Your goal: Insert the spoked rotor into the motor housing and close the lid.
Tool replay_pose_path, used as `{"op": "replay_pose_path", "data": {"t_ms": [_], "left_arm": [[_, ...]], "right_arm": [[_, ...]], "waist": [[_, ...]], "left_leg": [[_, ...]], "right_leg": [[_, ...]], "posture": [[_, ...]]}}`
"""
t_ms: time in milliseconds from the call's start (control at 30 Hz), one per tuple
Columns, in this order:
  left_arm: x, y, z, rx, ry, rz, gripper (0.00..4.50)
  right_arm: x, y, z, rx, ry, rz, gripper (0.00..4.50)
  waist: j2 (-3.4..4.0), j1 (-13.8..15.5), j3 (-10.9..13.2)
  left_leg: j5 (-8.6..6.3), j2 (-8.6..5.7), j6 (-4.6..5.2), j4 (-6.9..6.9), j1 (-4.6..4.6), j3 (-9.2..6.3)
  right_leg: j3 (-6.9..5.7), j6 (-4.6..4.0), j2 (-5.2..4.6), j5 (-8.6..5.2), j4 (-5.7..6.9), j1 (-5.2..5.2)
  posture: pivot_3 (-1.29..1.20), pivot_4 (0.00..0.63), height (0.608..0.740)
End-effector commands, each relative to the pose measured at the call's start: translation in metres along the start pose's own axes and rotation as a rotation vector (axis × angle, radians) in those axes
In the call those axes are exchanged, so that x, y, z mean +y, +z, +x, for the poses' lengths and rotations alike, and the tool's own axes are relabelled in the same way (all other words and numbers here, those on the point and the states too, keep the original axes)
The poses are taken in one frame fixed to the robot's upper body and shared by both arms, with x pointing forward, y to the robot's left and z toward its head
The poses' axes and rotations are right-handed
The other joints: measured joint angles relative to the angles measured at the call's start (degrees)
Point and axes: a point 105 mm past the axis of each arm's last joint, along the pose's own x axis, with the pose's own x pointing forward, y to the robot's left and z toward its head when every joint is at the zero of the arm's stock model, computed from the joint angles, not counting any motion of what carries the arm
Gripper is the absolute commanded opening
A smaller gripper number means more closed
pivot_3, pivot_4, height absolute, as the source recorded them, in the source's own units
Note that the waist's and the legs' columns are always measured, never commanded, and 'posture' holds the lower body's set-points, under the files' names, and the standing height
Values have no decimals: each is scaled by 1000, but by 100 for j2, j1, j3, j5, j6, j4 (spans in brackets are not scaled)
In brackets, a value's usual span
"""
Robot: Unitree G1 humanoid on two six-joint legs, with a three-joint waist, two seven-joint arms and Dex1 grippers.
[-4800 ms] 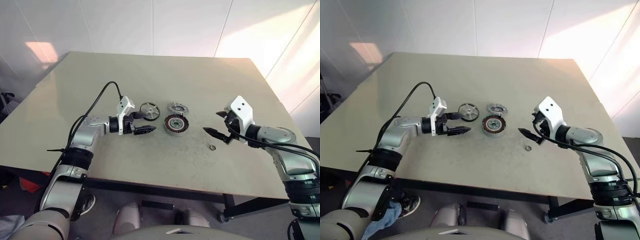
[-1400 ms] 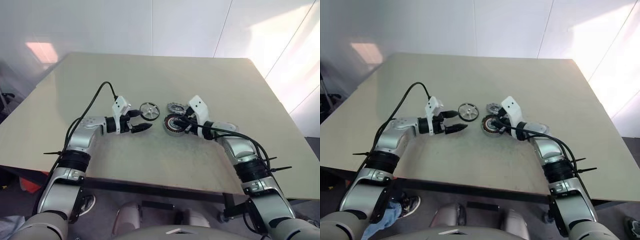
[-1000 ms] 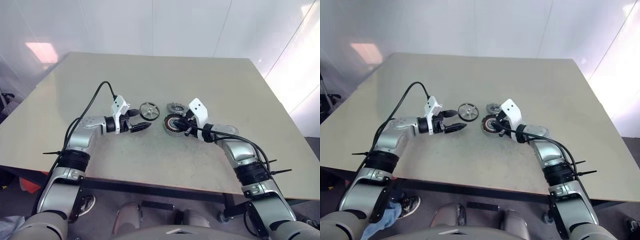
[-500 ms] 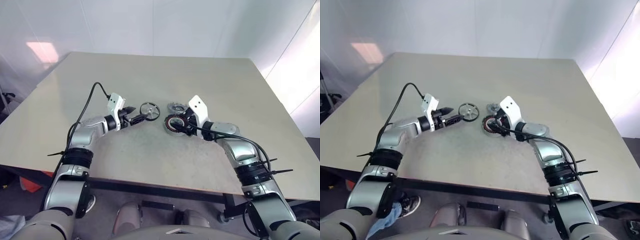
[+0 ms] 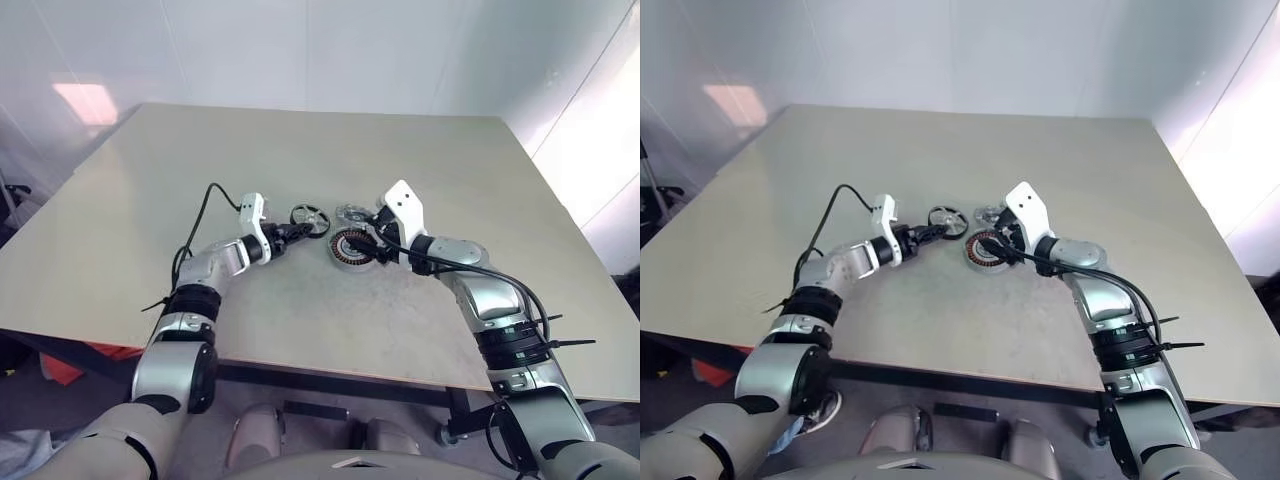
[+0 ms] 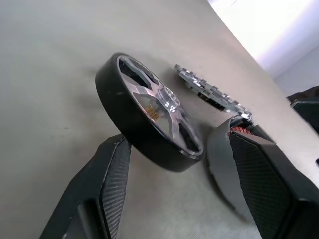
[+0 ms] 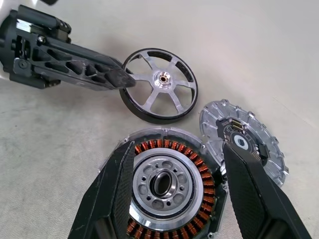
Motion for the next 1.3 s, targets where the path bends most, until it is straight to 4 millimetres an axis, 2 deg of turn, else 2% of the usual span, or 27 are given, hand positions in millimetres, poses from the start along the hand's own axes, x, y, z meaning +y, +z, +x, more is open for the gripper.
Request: {"op": "replay_pose_path", "data": {"t_ms": [33, 133, 233, 367, 533, 633, 700, 800, 967, 1100, 1300], "left_arm": [[-4, 15, 6, -78, -11, -89, 3226], [-1, 14, 8, -109, 11, -180, 3226], [6, 14, 8, -142, 42, -258, 2653], [16, 8, 6, -154, 91, -335, 1235], [15, 9, 2, -167, 62, -386, 1235], [11, 19, -2, -200, 0, -427, 1235], [3, 32, -8, -248, -83, -488, 1235], [-5, 46, -17, -299, -180, -540, 1235], [-10, 49, -25, -320, -216, -537, 1235], [-9, 49, -26, -327, -207, -532, 1196], [-10, 52, -28, -345, -211, -525, 1196]], "right_arm": [[-8, 23, -7, -72, -30, -35, 3135], [-10, 22, -9, -71, -40, -32, 3135], [-12, 22, -10, -67, -52, -27, 3135], [-15, 19, -16, -56, -60, -24, 3135], [-11, 13, -26, -32, -42, -37, 3135], [2, 8, -30, -18, 8, -44, 3135], [9, 4, -32, -7, 30, -39, 3135], [12, 3, -31, -9, 38, -33, 3135], [7, 11, -18, -27, 12, -26, 3135], [4, 15, -11, -40, 18, -1, 2241], [1, 12, -3, -16, 10, -20, 98]], "waist": [[0, 0, 0], [-1, -2, 1], [-2, 0, 1], [-2, 4, 1], [-5, 4, 2], [-5, 6, 3], [-5, 4, 3], [-6, -4, 4], [-6, -14, 4], [-7, -4, 4], [-7, -7, 5]], "left_leg": [[0, 0, 1, 0, -2, 0], [-2, 0, 4, 0, -5, 0], [-4, 0, 6, 0, -6, -1], [-5, 0, 8, 0, -6, 0], [-6, 1, 10, 0, 2, -1], [-6, 1, 10, -2, 1, -1], [-7, 1, 11, -5, 0, -1], [-7, 1, 11, -5, -6, 0], [-6, 1, 10, -5, 1, 0], [-6, 1, 9, -5, -2, 0], [-8, 0, 12, -5, -6, 0]], "right_leg": [[-1, 0, 0, 0, -1, -1], [-1, 0, 0, 0, -5, -2], [-2, 0, 0, 0, -7, -2], [-2, 0, 0, 0, -9, -1], [-3, 1, 0, 0, -14, 8], [-3, 1, 0, 0, -16, 7], [-3, 1, 0, 0, -18, 5], [-4, 1, 0, 0, -19, 1], [-3, 0, 0, 0, -18, 5], [-3, 0, 0, 0, -19, 6], [-4, 0, 0, 0, -23, 4]], "posture": [[0, 0, 740], [0, 0, 740], [0, 0, 740], [0, 0, 740], [0, 0, 740], [0, 0, 740], [0, 0, 740], [0, 0, 740], [0, 0, 740], [0, 0, 740], [0, 0, 740]]}}
